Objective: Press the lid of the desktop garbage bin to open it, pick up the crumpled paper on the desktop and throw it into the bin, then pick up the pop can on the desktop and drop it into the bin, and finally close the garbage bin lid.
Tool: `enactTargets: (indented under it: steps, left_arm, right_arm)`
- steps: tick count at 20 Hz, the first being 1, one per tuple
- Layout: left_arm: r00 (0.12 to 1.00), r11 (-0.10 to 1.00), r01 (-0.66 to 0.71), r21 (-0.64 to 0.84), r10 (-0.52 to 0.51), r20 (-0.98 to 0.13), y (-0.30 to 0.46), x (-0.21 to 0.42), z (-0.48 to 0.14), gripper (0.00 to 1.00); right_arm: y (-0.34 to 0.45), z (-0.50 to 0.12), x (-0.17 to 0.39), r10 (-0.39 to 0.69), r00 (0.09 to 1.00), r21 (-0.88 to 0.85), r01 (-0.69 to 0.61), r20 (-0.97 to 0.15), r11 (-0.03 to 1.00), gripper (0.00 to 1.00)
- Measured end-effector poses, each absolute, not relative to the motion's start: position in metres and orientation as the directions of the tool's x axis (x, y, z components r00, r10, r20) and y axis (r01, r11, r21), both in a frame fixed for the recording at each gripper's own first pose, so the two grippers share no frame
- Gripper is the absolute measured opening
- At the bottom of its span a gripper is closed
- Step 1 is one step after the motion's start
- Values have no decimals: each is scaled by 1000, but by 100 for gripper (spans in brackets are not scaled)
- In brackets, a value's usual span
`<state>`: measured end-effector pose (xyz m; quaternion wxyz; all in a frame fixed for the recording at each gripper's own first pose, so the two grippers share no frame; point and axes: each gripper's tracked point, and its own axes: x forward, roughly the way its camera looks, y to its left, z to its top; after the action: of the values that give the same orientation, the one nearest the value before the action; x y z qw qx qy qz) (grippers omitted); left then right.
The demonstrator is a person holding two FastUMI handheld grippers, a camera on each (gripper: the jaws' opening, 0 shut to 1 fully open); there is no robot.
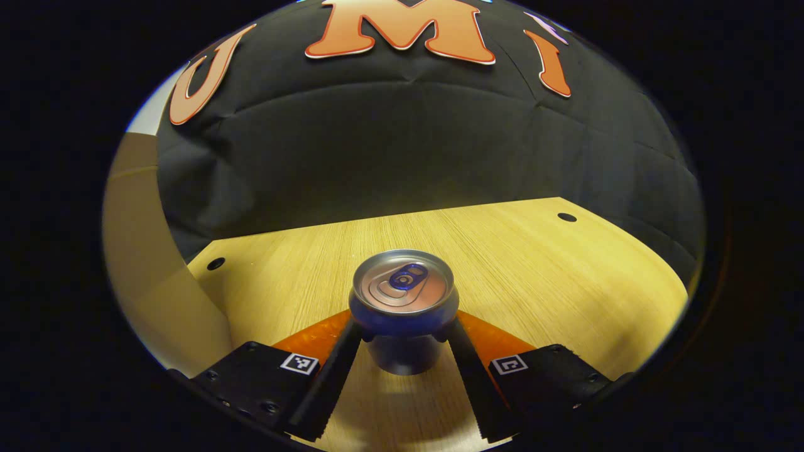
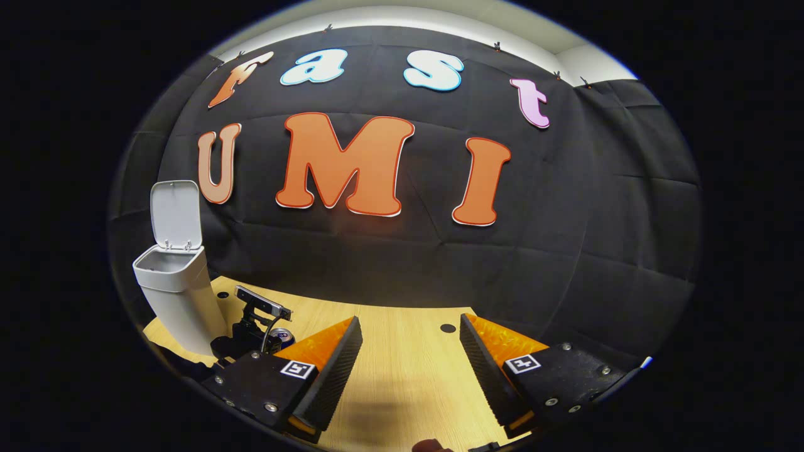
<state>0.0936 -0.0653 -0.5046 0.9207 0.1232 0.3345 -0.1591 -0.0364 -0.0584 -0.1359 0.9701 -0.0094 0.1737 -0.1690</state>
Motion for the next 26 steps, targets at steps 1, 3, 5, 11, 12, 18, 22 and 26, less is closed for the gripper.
enactTargets:
  steps: [1, 3, 5, 11, 12, 18, 22, 26]
  left_arm:
    - [736, 919, 373, 124, -212, -643, -65, 94, -496, 84]
    - [760, 919, 370, 136, -215, -614, -65, 97, -468, 84]
    - [786, 921, 362, 143, -219, -578, -58, 95, -438, 84]
    - [852, 938, 296, 180, -174, -494, -40, 89, -366, 82]
    - [856, 943, 281, 180, -161, -491, -34, 86, -358, 81]
    - [911, 972, 163, 171, -81, -405, 12, 47, -262, 82]
    - [943, 978, 84, 192, -16, -332, 47, 34, -181, 81]
    - [949, 971, 3, 238, 72, -306, 75, 17, -139, 81]
  right_arm:
    - [-55, -136, -36, -325, 886, -73, 319, -332, 945, 94]
    - [-50, -136, -31, -303, 893, -59, 301, -332, 952, 94]
    - [-43, -138, -26, -283, 899, -43, 285, -336, 957, 94]
    - [-28, -139, -16, -228, 922, -6, 238, -314, 971, 94]
    - [-26, -138, -13, -219, 926, 3, 231, -307, 973, 94]
    - [-13, -137, -1, -179, 945, 44, 199, -275, 979, 94]
    - [0, -133, 9, -140, 958, 61, 160, -251, 985, 94]
    - [14, -128, 15, -104, 967, 66, 122, -233, 990, 94]
